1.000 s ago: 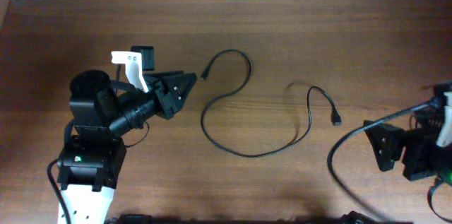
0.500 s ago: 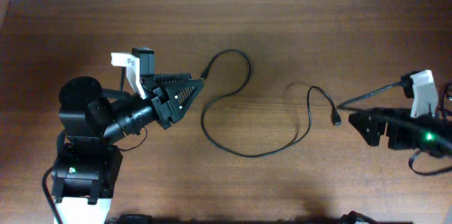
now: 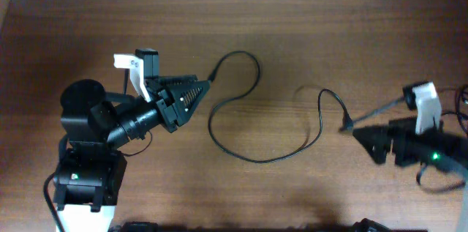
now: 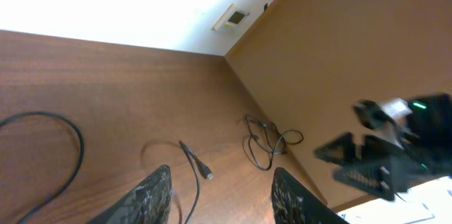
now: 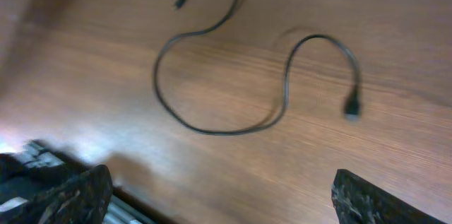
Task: Untangle cables
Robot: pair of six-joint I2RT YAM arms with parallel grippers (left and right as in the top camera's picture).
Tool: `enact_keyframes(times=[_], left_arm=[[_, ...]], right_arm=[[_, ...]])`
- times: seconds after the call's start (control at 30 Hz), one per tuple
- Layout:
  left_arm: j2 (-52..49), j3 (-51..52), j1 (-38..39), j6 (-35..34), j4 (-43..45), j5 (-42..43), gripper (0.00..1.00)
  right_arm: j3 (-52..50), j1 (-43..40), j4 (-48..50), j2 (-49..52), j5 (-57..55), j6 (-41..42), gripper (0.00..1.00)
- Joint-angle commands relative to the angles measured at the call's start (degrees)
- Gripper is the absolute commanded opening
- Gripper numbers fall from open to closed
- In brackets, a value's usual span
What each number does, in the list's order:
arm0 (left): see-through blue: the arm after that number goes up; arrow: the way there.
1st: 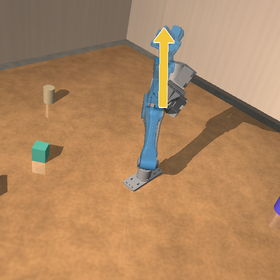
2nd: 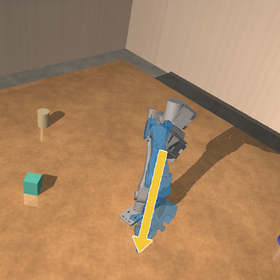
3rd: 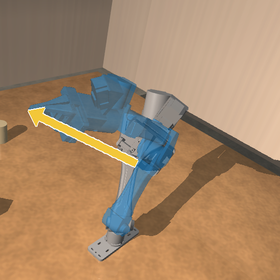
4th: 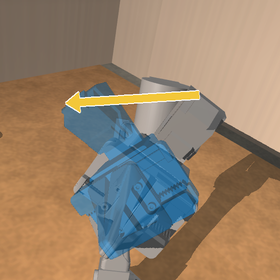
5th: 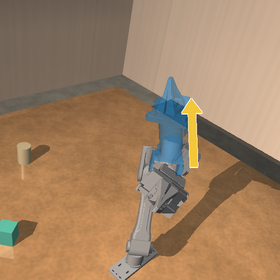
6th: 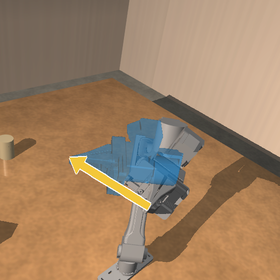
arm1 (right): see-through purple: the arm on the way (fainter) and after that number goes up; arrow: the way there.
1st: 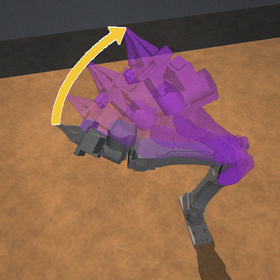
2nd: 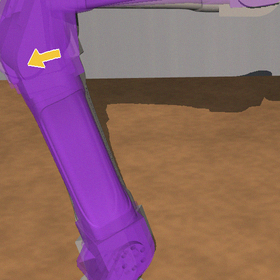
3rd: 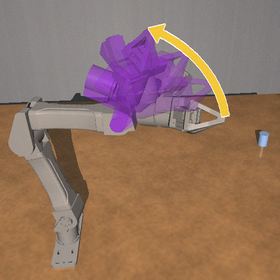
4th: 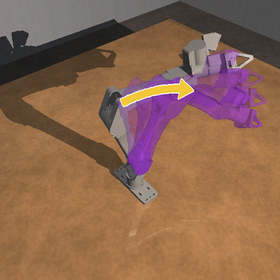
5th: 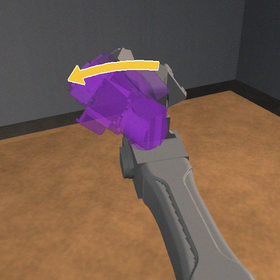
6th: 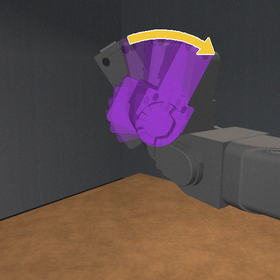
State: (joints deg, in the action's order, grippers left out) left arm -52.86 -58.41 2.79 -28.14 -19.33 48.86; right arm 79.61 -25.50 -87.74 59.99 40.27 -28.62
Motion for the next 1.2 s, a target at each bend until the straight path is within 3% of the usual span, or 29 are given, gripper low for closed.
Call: enact_keyframes(times=[0.0,0.17,0.43,0.6,0.7,0.8,0.87,1.03,1.17], left_arm=[[0.5,-1.3,0.2,-0.1,0.8,-0.7,0.47],[0.5,-1.3,0.2,-0.1,0.8,-0.6,0.47],[0.5,-1.3,0.2,-0.1,0.8,-2.6,0.51],[0.5,-1.3,0.2,-0.3,0.5,-2.6,0.53],[0.5,-1.3,0.2,-0.8,0.6,-2.7,0.53],[0.5,-1.3,0.2,-0.8,0.6,-2.8,0.54],[0.5,-1.3,0.2,-0.7,0.7,-2.8,0.54],[0.5,-1.3,0.2,-0.8,1.8,-2.8,0.57],[0.5,-1.3,0.2,-0.8,2.9,-2.8,0.57]], right_arm=[[-0.2,0.3,0.5,-11.1,-8.2,2.4,0.98],[-0.4,0.3,0.2,-16.5,-8.2,11.2,0.98],[-10.9,0.4,2.5,-16.4,-2.9,11.1,0.99],[-20.0,0.4,11.6,-16.4,1.1,11.5,0.99],[-26.7,0.4,18.1,-16.2,2.4,15.9,0.99],[-34.9,0.4,26.7,-15.3,6.1,17.2,0.89],[-40.0,0.4,33.0,-13.6,8.2,17.1,0.89],[-46.2,1.0,49.5,-4.1,13.6,17.1,0.95],[-46.2,10.1,61.3,6.8,13.1,17.2,0.99]])
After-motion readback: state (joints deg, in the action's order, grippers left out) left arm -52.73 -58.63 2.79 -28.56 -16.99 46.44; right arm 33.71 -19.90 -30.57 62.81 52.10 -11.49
